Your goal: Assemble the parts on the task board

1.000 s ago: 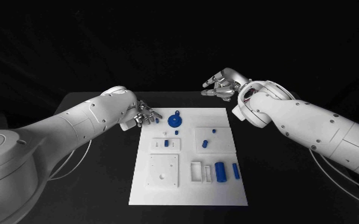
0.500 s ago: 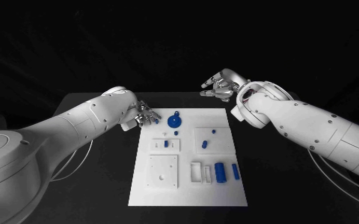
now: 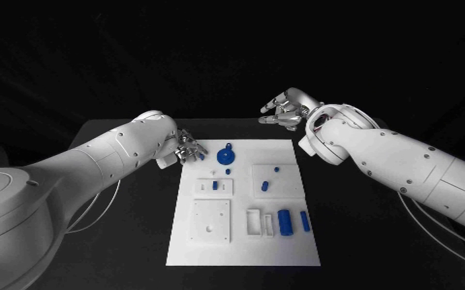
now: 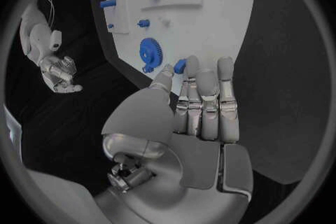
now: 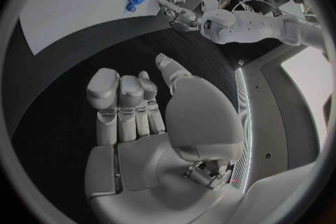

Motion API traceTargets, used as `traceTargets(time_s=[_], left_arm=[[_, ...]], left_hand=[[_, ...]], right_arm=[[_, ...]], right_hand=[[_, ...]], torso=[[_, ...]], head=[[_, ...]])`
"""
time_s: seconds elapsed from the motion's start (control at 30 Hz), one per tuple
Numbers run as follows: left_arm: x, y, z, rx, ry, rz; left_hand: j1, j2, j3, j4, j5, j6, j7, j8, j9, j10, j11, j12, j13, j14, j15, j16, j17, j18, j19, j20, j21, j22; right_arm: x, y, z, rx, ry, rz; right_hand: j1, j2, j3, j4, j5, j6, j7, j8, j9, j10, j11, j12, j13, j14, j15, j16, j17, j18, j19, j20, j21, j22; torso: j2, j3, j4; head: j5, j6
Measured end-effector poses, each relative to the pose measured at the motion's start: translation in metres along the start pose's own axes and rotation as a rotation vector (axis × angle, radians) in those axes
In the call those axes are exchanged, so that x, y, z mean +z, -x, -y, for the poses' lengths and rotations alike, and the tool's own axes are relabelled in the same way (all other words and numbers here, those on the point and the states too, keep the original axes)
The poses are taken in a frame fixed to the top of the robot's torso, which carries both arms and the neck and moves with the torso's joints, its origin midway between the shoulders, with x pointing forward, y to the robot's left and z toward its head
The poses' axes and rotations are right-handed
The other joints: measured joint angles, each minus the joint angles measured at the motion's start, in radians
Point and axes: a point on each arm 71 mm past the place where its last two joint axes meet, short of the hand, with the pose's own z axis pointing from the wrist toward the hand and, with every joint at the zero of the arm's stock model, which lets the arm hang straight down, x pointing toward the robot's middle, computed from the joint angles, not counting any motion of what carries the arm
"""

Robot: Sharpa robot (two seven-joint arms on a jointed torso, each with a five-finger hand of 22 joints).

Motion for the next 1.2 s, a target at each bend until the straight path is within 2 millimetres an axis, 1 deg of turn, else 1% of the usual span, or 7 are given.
traceTargets(time_s=[0.37,0.4,0.6,0.73,0.83,0.97,1.2], left_arm=[[0.0,-0.002,0.001,0.008,-0.002,-0.022],[0.0,-0.002,0.001,0.009,-0.004,-0.024],[-0.001,-0.003,0.002,0.012,-0.007,-0.028],[-0.001,-0.005,0.003,0.019,-0.012,-0.032],[-0.001,-0.006,0.004,0.024,-0.015,-0.031],[-0.002,-0.008,0.005,0.03,-0.02,-0.023],[-0.003,-0.011,0.007,0.037,-0.03,-0.001]], left_hand=[[0.007,0.007,0.009,-0.016,0.014,0.015,-0.008,0.0,0.022,0.007,-0.007,-0.005,-0.003,0.0,0.0,0.0,0.002,0.0,0.0,0.0,0.0,0.0],[0.01,0.01,0.017,-0.024,0.046,0.016,-0.009,0.0,0.023,0.009,-0.009,-0.005,-0.005,0.0,0.0,0.0,0.003,0.0,0.0,0.0,0.001,0.0],[0.023,0.023,0.057,-0.064,0.146,0.024,-0.003,0.006,0.025,0.031,-0.012,-0.017,-0.014,0.007,-0.007,0.008,0.01,0.0,0.002,-0.002,0.013,0.0],[0.02,0.025,0.059,-0.065,0.213,0.03,0.003,0.008,0.024,0.058,-0.017,-0.017,-0.015,0.02,-0.013,0.025,0.024,0.0,0.009,-0.009,0.034,0.0],[-0.016,0.017,0.08,-0.063,0.252,0.034,-0.002,0.012,0.024,0.078,-0.026,-0.016,-0.01,0.028,-0.02,0.031,0.037,0.0,0.011,-0.018,0.057,0.0],[-0.049,0.004,0.105,-0.069,0.294,0.04,-0.007,0.024,0.024,0.092,-0.037,-0.001,0.005,0.043,-0.033,0.036,0.053,0.0,0.016,-0.024,0.082,0.0],[-0.065,-0.008,0.129,-0.075,0.331,0.044,-0.008,0.029,0.024,0.104,-0.039,0.013,0.021,0.065,-0.04,0.038,0.076,0.0,0.023,-0.031,0.104,0.0]], right_arm=[[0.0,0.0,0.0,0.001,0.0,0.0],[0.001,-0.001,0.0,0.001,0.0,0.0],[0.001,-0.001,0.0,0.001,-0.001,0.0],[0.002,-0.002,-0.001,0.002,-0.001,-0.001],[0.002,-0.002,0.0,0.002,-0.001,0.0],[0.002,-0.001,0.0,0.001,-0.002,0.0],[0.001,-0.001,0.001,0.0,-0.003,0.001]], right_hand=[[0.0,0.0,0.0,0.0,0.0,0.0,0.0,0.0,0.0,0.0,0.0,0.0,0.0,0.0,0.0,0.0,0.001,0.0,0.0,0.0,0.0,0.0],[0.0,0.0,0.002,0.002,0.0,0.001,-0.001,0.0,0.0,0.0,0.0,0.0,0.0,0.0,0.0,0.0,0.001,0.0,0.0,0.0,0.0,0.0],[0.0,0.0,0.003,0.003,0.0,0.002,-0.002,0.0,0.0,0.0,0.0,0.0,-0.001,0.0,0.0,0.0,0.001,0.0,0.0,0.0,0.0,0.0],[0.0,0.0,0.003,0.003,0.0,0.002,-0.002,0.0,0.0,0.0,0.0,0.0,-0.001,0.0,0.0,0.0,0.001,0.0,0.0,0.0,0.0,0.0],[0.0,0.0,0.003,0.003,0.0,0.002,-0.002,0.0,0.0,0.0,0.0,0.0,-0.001,0.0,0.0,0.0,0.001,0.0,0.0,0.0,0.0,0.0],[0.0,0.0,0.0,0.006,0.004,0.002,-0.002,0.0,0.0,0.0,0.0,0.0,-0.001,0.0,0.0,0.0,0.001,0.0,0.0,0.0,0.0,0.0],[0.0,0.0,0.0,0.006,0.004,0.002,-0.002,0.0,0.0,0.0,0.0,0.0,-0.001,0.0,0.0,0.0,0.001,0.0,0.0,0.0,0.0,0.0]], torso=[[0.0,-0.0002,0.001],[0.0,-0.0002,0.0012],[0.0,-0.0002,0.002],[0.0,-0.0002,0.0023],[0.0,-0.0002,0.002],[0.0,-0.0005,0.0016],[0.0,-0.0009,0.0011]], head=[[0.002,-0.002],[0.003,-0.002],[0.005,-0.003],[0.007,-0.005],[0.008,-0.006],[0.009,-0.006],[0.011,-0.005]])
